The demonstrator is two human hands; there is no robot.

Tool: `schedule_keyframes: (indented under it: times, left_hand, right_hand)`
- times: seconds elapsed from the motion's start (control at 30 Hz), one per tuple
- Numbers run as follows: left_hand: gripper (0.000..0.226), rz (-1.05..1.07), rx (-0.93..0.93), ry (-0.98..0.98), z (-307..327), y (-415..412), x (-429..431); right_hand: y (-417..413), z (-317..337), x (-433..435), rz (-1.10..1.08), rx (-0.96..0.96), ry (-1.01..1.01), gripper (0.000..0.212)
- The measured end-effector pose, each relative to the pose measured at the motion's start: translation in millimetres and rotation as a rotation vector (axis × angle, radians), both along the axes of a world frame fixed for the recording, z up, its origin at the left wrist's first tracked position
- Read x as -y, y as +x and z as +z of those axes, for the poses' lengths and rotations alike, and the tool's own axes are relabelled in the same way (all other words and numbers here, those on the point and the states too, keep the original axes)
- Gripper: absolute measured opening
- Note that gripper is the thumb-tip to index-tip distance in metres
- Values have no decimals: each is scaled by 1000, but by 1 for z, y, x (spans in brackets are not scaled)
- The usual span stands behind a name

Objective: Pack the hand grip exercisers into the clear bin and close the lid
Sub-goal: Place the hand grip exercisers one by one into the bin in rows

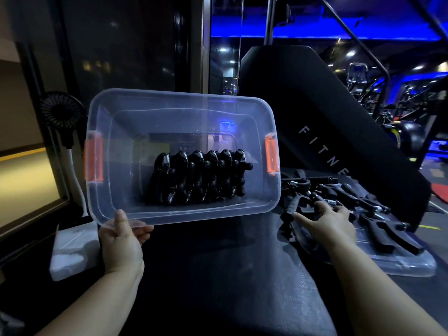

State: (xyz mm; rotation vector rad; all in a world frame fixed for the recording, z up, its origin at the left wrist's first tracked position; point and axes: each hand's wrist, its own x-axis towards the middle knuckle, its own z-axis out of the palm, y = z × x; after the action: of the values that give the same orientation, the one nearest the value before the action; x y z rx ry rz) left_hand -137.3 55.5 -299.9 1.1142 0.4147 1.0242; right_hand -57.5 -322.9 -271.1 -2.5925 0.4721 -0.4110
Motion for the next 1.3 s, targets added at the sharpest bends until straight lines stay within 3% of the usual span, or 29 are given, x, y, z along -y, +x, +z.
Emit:
schedule_keyframes:
  times: [0.23,0.4,0.57,0.67,0.8,1.17,1.3]
  left_hand:
    - [36,2,11,-5,-1,1,1]
    - [39,-6,18,-6,-1,1,0]
    - [38,-1,15,12,-2,1,-2]
    - [39,-2,13,25,-4,3,-3]
    - [43,-13,16,28,-7,6,-5]
    - [51,-47,16,31,-5,4,-3]
    - [57,-55,22,40,-6,4,-5]
  right_hand:
    - [-9,6,-2,-45,108,70,81]
    - [-19,15,-2,9,391,285,84]
    - [-22,26,-12,171,528,547,78]
    - [-24,30,-17,284,498,741,81]
    - [-30,34,-24,404,441,855,94]
    - [-54,44,-60,422,417,789,54]
    - [-63,50,-70,448,366,782,55]
